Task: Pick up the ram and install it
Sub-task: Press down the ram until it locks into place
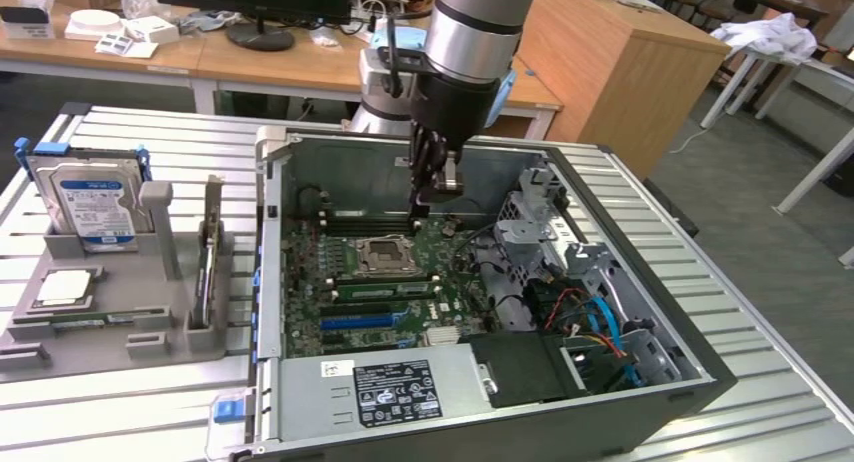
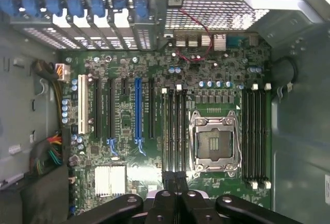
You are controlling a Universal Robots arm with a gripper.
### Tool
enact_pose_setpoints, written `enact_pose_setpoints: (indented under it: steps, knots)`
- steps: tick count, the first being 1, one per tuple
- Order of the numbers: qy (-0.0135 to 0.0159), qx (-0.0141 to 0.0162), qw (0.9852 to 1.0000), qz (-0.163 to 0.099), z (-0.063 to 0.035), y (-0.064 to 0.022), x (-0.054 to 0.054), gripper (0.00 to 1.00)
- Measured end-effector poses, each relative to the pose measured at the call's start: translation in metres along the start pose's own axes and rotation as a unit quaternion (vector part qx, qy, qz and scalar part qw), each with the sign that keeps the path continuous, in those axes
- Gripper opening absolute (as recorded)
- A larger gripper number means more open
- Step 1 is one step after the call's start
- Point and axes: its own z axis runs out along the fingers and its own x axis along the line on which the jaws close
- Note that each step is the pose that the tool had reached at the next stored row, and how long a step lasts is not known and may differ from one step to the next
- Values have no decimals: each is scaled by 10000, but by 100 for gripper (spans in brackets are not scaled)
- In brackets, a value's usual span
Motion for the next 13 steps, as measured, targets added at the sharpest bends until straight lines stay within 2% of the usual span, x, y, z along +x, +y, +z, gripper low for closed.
enact_pose_setpoints:
  steps: [3, 6, 9, 13]
  knots:
    - [-4, 7, 9997, 241, 4, 1, 0, 11]
    - [-9, 15, 9987, 503, 8, 0, 0, 11]
    - [-13, 23, 9972, 749, 12, 0, 0, 11]
    - [-18, 32, 9943, 1069, 17, 0, 1, 11]
